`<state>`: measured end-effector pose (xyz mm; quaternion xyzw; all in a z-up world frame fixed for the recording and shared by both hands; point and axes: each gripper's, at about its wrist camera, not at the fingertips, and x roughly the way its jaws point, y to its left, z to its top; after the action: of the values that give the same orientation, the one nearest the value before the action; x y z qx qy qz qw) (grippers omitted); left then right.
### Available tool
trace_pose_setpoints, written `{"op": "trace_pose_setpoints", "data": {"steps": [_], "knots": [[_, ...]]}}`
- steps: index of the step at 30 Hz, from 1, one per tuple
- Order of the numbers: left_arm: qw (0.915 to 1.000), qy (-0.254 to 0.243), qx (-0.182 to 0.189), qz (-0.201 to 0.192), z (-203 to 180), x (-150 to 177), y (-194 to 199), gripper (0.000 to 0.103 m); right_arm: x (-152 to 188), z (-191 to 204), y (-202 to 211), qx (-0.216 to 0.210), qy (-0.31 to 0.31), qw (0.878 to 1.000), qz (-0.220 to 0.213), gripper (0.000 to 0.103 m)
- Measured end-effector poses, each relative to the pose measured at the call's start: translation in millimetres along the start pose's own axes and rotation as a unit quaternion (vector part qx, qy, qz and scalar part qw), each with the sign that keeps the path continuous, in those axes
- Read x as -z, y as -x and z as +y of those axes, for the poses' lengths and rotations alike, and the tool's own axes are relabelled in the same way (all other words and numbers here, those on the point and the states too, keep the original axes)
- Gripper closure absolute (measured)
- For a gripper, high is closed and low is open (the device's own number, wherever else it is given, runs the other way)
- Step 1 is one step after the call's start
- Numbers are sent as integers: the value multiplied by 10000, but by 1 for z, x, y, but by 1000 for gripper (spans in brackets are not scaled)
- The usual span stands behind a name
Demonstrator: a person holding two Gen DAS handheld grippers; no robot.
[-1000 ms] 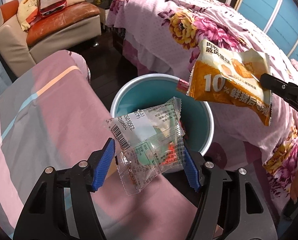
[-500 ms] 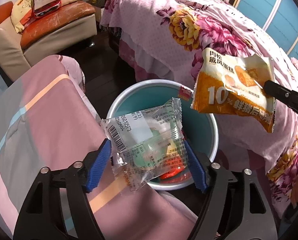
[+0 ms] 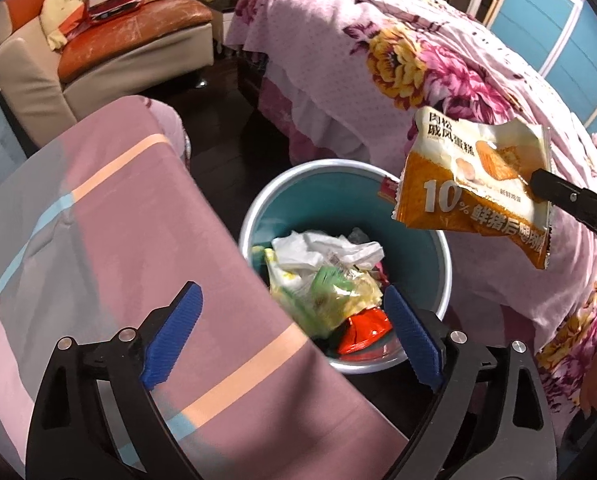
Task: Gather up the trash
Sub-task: 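Release the clear packet with the left tool while the right tool releases the orange wrapper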
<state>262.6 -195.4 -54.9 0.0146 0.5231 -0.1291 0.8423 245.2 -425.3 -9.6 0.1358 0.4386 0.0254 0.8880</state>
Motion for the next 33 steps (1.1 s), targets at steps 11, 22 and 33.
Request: {"op": "trace_pose_setpoints", "data": {"steps": [11,22,33], "knots": [[9997,231,-47,-77,22,12,17,9,5,22,-2,3,217,9997,87,91],[9993,363,-98,-75,36,20,20,9,11,37,-11,77,425,9987,258,91],[9985,526,-152,-43,49,25,19,9,19,45,-24,43,535,9974,474,90]]}}
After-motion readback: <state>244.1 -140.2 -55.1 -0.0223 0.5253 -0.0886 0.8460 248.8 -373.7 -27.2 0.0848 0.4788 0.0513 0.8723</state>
